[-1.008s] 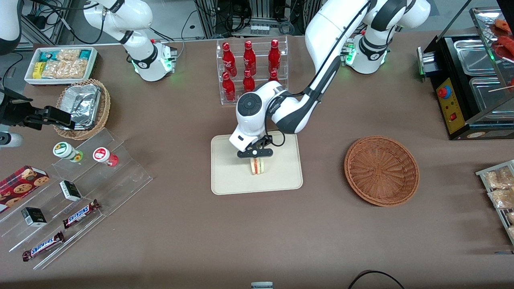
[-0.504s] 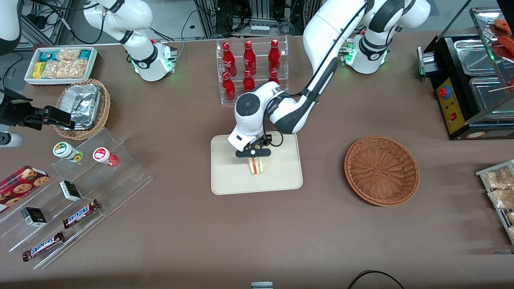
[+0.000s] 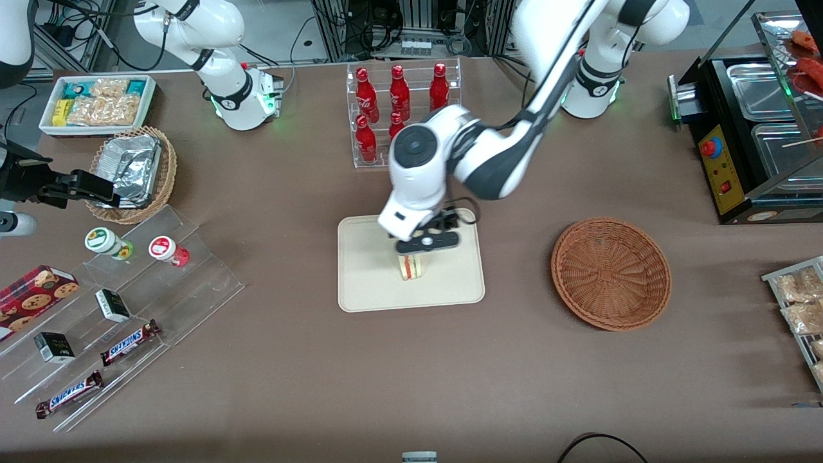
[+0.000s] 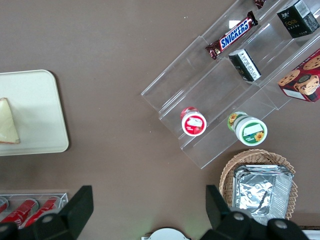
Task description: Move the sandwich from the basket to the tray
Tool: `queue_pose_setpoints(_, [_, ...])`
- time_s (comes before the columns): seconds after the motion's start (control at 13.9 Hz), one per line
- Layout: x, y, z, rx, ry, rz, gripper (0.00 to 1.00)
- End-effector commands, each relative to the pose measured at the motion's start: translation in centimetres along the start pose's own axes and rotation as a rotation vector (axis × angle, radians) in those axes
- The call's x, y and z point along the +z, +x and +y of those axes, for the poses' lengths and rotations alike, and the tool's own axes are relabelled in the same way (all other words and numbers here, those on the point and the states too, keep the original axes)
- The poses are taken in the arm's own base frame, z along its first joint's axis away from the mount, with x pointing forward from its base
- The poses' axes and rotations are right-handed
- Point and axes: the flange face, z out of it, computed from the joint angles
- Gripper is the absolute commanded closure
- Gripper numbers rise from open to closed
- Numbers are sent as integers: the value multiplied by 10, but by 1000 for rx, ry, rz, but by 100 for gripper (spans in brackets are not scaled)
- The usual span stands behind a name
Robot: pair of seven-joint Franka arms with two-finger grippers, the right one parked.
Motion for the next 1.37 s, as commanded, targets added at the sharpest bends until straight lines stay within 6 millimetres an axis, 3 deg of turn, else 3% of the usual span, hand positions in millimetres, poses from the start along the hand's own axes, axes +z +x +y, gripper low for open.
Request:
queue_pose_setpoints(0.0, [-53,22,-55,-63,21,-14,1])
queue_pose_setpoints(0.29, [-104,47,-141,46,82,-82,1])
queue_pose_setpoints(0.43, [-134,70,-196,59,73,-90,1])
queue_pose_setpoints(0.65, [-169,80,-259,131,73,-118,1])
queue_pose_setpoints(0.86, [-203,73,-328,226,60,-130,1])
queue_pose_setpoints(1.01, [-214,63,-369,294,52,-136,1])
queue_pose_setpoints(1.15, [-219,54,-397,334,43,-131,1])
queue_pose_setpoints(1.3, [-222,49,-411,339,38,-130,1])
